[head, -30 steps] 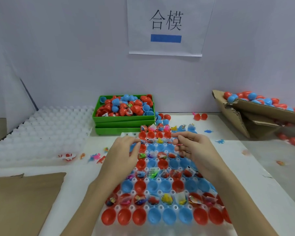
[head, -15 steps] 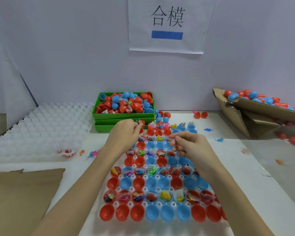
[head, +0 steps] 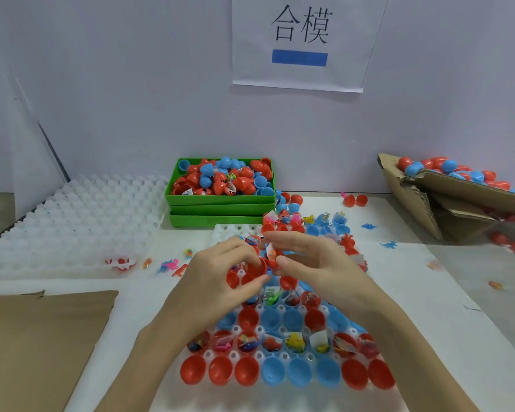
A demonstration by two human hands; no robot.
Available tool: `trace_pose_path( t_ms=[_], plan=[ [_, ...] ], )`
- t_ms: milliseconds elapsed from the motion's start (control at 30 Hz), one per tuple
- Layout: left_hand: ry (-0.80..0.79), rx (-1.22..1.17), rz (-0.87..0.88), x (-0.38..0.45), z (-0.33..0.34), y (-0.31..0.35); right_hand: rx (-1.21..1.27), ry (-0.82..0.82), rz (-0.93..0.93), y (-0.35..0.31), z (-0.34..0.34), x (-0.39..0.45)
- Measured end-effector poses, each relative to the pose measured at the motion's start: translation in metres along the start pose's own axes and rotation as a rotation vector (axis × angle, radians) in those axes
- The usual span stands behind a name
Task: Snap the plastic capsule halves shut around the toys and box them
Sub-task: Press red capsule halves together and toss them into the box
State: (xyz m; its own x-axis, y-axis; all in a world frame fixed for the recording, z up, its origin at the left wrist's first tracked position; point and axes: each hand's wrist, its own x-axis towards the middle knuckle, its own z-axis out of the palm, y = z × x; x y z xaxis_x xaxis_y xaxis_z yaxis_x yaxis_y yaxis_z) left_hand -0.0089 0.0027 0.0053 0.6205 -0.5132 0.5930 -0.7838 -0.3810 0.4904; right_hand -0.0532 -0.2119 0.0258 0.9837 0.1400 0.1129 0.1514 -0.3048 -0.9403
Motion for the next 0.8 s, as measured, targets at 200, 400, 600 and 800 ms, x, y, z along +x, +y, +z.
trace_pose_path(
  t_ms=[200,400,600,800],
  plan=[
    [0.088,-0.026,-0.008,-0.002,-0.006,0.009,0.05,0.079,-0.103,-0.004,0.007,0.0],
    [0.248,-0.308,-0.212,-0.001,-0.004,0.015,0.131,0.167,-0.215,-0.011,0.012,-0.001],
    [0.282,-0.418,-0.214,0.002,-0.005,0.019,-0.1,0.253,-0.353,-0.009,0.018,-0.001],
    [0.272,-0.498,-0.295,0.001,-0.004,0.023,-0.527,0.336,-0.585,-0.006,0.025,0.0]
  ],
)
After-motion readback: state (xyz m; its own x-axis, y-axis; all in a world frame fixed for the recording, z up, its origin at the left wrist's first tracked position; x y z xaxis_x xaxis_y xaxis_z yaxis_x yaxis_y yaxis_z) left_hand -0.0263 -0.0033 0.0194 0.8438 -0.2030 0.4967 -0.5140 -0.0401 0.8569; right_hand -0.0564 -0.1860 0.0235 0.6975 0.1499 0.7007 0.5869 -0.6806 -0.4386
